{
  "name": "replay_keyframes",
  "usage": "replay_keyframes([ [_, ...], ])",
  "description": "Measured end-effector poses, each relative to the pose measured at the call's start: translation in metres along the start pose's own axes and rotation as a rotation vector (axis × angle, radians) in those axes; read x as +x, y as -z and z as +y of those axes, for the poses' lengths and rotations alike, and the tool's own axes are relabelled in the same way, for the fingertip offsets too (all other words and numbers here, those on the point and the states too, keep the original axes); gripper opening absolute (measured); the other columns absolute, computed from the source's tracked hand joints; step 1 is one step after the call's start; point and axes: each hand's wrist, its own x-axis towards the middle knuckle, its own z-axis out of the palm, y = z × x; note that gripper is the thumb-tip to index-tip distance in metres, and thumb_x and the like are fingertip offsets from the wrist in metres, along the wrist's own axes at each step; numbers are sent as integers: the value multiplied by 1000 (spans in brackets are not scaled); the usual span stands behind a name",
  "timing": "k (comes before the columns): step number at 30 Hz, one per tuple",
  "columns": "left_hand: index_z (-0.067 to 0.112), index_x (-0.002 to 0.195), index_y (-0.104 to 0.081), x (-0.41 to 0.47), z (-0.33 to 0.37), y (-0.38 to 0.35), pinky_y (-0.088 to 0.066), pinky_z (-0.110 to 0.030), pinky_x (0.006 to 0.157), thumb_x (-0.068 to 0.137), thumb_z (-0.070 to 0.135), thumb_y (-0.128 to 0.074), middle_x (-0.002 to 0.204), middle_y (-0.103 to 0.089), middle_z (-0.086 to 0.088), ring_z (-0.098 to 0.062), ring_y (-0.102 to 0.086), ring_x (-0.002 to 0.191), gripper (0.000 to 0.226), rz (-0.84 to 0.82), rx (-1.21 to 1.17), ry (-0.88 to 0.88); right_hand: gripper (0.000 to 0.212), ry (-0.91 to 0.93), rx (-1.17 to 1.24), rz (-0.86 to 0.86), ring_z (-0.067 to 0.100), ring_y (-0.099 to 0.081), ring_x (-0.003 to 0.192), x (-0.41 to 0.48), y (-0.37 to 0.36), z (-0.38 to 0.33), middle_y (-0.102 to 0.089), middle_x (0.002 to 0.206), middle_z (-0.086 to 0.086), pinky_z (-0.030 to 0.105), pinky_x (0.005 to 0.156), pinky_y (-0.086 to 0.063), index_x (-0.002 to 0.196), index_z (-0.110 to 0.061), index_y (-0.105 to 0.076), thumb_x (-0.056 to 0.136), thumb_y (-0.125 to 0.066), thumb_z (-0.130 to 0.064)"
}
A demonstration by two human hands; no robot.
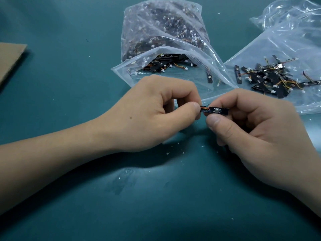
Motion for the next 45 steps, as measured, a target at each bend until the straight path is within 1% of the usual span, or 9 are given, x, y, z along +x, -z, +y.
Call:
replay_keyframes([
  [3, 16, 85, -71, 0, -1, 0, -32, -17, 50, 96, 16, -59, 63, -57, 8, -13, -41, 49, 16, 43, -48, -30, 18, 8, -33, -19, 19, -55, 48, 0, 0, -1, -64, 63, 0, 25, 47, -44, 92, -29, -66, 90, -63, -46],
  [9, 21, 105, -78, 2, -6, 2, -42, -48, 60, 95, 22, -70, 85, -68, 5, -37, -55, 68, 13, 89, -166, -148, 13, 79, -223, -90, 10, -59, 54, 0, 0, -6, -65, 68, -13, 14, 54, -41, 98, -38, -68, 92, -61, -48],
  [17, 24, 98, -80, 3, -10, -3, -40, -37, 57, 86, 23, -82, 86, -63, -1, -9, -51, 64, 13, 53, -140, -159, 5, 97, -272, -143, 17, -62, 64, 2, 3, -1, -64, 70, -6, 35, 63, -47, 95, -38, -65, 96, -62, -42],
  [23, 28, 87, -74, 2, -5, -1, -35, -14, 52, 89, 25, -80, 67, -62, 24, -6, -45, 52, 7, 105, -57, -114, 18, 84, -248, -85, 4, -60, 59, 2, 1, -3, -67, 70, -12, 9, 56, -39, 84, -36, -62, 98, -56, -45],
  [26, 26, 82, -67, 1, -3, -3, -31, -9, 48, 90, 24, -77, 58, -55, 29, -2, -43, 45, 13, 125, -25, -45, 25, 43, -88, -32, 8, -54, 50, 1, 1, -1, -65, 62, -6, 12, 52, -37, 83, -25, -65, 100, -55, -40],
  [35, 22, 74, -63, 2, 0, -1, -36, -16, 51, 85, 24, -71, 59, -56, 16, -5, -45, 50, 14, -30, -63, 48, 24, -13, 6, 164, 11, -51, 43, 3, -3, 2, -62, 57, -1, 14, 46, -37, 82, -26, -67, 97, -57, -42],
  [38, 20, 74, -62, 2, 1, 1, -35, -16, 52, 85, 24, -70, 58, -54, 16, -5, -43, 50, 14, -53, -61, 45, 15, -7, 25, 131, 12, -54, 45, 3, -3, 3, -65, 62, -3, 15, 49, -40, 97, -33, -67, 98, -57, -43],
  [41, 19, 73, -62, 2, 1, 2, -34, -17, 51, 84, 23, -70, 56, -53, 15, -6, -42, 49, 14, -62, -78, 43, 32, -6, 154, 47, 16, -49, 45, 2, 0, 4, -68, 77, 4, 29, 47, -43, 125, -36, -63, 93, -64, -43],
  [45, 18, 71, -62, 2, 2, 2, -34, -19, 51, 82, 22, -70, 56, -52, 13, -8, -42, 50, 15, -81, -100, 46, 25, 22, 84, 31, 24, -51, 47, 2, 0, 6, -70, 84, -3, 36, 43, -44, 115, -39, -69, 90, -69, -40],
])
